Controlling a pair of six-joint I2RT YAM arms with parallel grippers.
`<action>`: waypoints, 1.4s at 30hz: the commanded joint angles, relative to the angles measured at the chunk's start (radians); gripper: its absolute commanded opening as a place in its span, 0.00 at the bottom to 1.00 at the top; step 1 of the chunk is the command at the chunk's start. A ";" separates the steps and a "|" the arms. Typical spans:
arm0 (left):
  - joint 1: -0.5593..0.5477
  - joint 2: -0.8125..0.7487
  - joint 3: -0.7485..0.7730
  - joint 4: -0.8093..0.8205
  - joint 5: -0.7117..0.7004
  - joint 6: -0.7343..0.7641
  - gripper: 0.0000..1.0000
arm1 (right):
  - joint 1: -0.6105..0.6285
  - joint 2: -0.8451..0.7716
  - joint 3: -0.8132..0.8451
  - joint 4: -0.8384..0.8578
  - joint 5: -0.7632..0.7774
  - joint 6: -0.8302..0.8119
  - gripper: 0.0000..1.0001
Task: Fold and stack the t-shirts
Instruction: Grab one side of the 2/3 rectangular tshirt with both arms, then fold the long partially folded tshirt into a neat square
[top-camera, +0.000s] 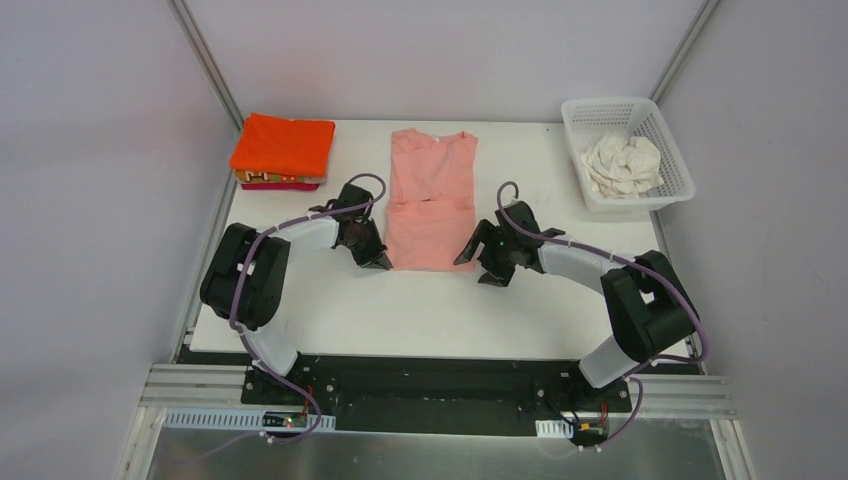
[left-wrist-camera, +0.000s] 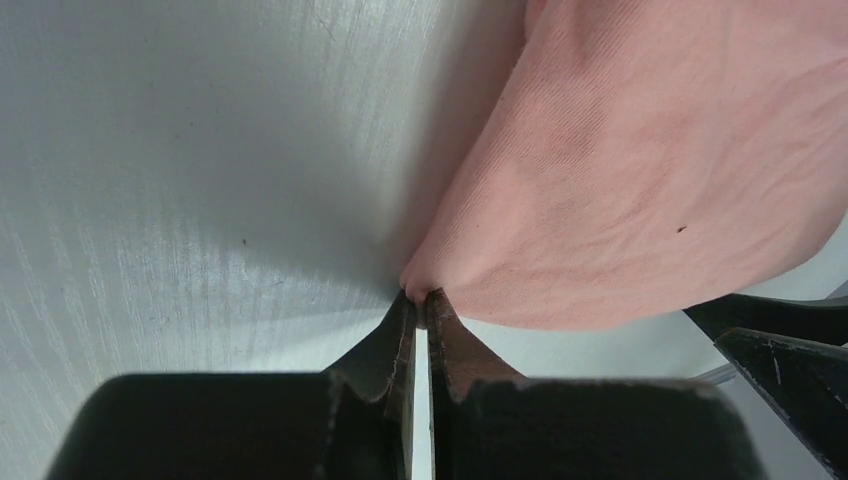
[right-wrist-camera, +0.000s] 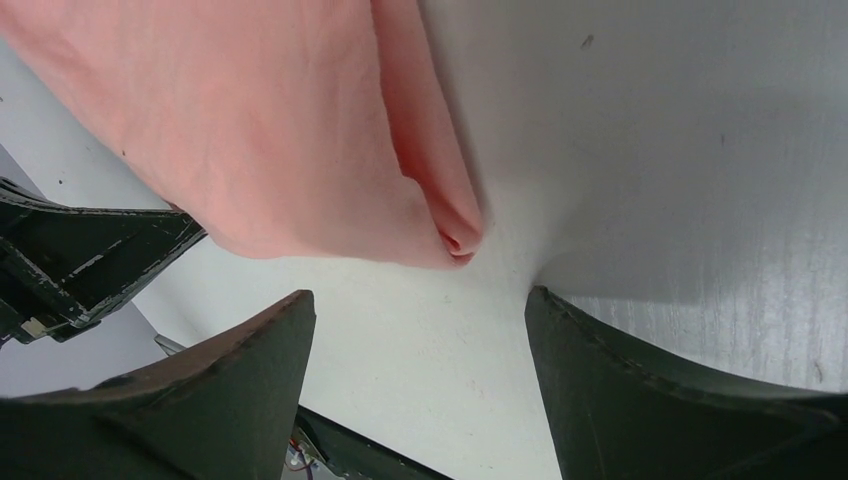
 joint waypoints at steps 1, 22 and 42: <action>-0.014 0.019 -0.038 -0.005 -0.116 0.015 0.00 | 0.000 0.025 0.020 0.002 0.051 -0.007 0.80; -0.014 0.033 -0.047 0.000 -0.144 0.003 0.00 | 0.000 0.121 0.002 0.010 0.128 -0.036 0.21; -0.193 -0.898 -0.349 -0.265 -0.317 -0.077 0.00 | 0.104 -0.350 -0.083 -0.363 -0.338 -0.051 0.00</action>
